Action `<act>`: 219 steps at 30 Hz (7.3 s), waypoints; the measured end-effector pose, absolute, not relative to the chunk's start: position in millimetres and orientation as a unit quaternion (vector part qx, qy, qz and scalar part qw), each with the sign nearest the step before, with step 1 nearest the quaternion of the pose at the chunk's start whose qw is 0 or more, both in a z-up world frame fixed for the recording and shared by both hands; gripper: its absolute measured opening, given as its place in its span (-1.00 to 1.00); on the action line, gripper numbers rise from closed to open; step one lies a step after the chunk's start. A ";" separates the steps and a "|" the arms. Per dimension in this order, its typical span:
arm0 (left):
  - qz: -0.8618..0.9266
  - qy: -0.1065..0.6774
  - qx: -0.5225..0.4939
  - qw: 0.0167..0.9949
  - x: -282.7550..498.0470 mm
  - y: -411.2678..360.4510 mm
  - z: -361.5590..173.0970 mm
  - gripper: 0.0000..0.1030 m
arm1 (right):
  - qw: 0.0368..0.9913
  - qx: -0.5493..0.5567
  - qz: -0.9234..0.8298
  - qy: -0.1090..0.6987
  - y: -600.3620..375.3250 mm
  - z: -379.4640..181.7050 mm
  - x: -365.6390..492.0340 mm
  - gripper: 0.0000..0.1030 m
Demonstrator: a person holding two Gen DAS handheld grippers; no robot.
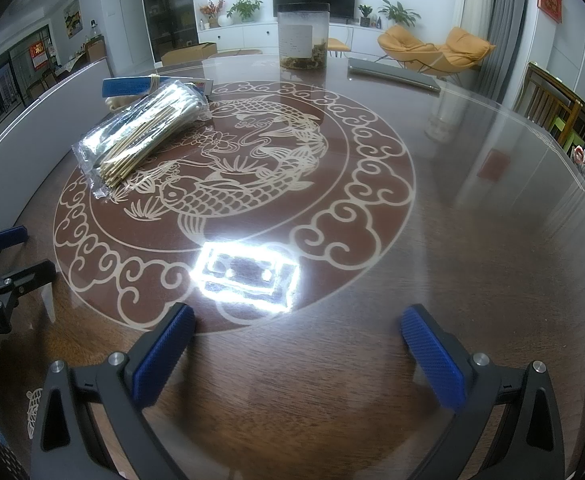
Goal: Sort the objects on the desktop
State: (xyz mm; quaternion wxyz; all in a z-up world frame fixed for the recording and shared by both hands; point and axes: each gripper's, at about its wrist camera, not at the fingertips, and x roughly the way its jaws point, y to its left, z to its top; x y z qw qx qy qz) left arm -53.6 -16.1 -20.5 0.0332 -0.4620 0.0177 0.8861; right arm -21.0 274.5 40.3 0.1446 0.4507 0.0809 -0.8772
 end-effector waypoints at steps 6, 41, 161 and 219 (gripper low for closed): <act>0.886 0.017 -0.462 0.033 -54.4 -16.0 -20.4 1.00 | 0.226 0.468 -0.854 0.035 250.0 51.5 -50.5 1.00; 0.886 0.017 -0.462 0.031 -57.8 -14.8 -21.2 1.00 | 0.227 0.453 -0.853 0.125 138.7 48.7 -135.1 -0.09; 0.886 0.027 -0.461 0.052 -77.8 30.5 -22.2 1.00 | 0.197 0.445 -0.868 0.100 294.3 45.1 -41.4 1.00; 0.886 0.027 -0.461 0.052 -78.3 30.2 -22.7 1.00 | 0.200 0.444 -0.868 0.098 295.5 44.8 -41.5 1.00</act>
